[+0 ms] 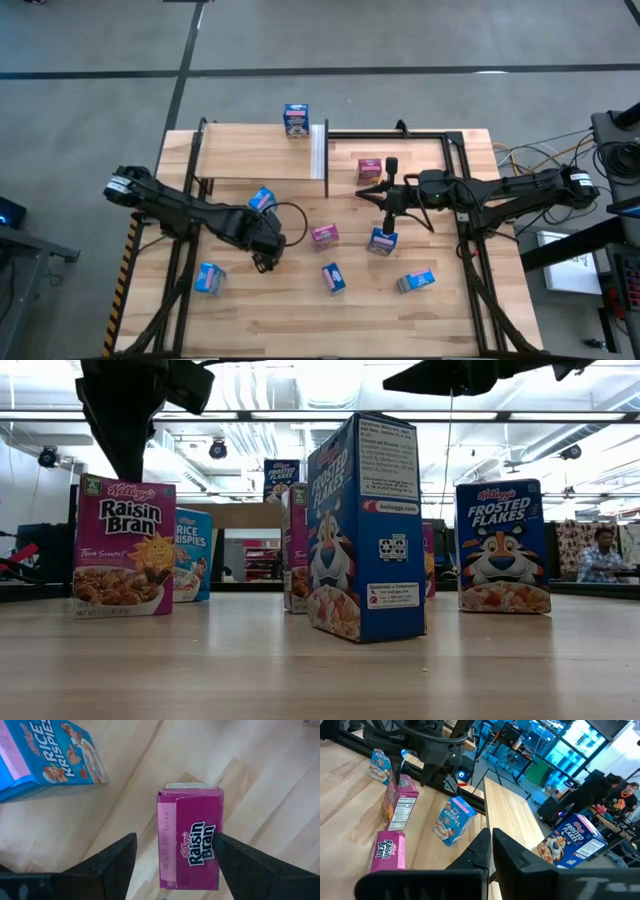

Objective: Stack cereal on shelf
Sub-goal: Put the bottom left pink cereal box on the shelf

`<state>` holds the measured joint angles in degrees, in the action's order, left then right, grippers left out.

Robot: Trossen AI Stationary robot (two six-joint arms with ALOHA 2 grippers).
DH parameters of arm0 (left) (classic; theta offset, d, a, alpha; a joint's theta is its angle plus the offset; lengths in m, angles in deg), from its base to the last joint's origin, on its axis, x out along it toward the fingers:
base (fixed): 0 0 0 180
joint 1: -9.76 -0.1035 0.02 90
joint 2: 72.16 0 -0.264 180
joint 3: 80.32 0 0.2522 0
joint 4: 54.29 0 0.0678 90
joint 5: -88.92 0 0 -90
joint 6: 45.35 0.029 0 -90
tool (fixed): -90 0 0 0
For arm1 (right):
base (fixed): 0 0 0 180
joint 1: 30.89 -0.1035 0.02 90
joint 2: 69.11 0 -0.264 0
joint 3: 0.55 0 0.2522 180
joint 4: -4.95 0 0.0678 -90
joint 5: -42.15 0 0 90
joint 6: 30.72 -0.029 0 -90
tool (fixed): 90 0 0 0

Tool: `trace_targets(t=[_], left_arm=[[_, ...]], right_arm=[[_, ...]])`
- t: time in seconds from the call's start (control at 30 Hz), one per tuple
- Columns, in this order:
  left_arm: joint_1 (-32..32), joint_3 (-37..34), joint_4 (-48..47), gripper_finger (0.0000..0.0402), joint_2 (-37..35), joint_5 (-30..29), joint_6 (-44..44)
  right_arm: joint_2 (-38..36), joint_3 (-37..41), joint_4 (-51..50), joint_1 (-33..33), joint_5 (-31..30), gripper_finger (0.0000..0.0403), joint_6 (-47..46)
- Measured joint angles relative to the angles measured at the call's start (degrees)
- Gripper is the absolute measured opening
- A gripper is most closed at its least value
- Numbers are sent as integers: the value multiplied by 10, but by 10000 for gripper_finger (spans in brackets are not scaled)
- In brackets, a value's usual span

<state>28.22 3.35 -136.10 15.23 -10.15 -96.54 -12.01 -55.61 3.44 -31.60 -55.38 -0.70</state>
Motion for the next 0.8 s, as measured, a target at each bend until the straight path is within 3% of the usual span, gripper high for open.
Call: trace_targets(t=[0.33,0.8], left_arm=[[0,49,-4,250,-8,3,1],[-1,1,23,281,-5,6,-27]], right_arm=[[0,0,0,0,0,9,0],[0,0,0,0,0,9,0]])
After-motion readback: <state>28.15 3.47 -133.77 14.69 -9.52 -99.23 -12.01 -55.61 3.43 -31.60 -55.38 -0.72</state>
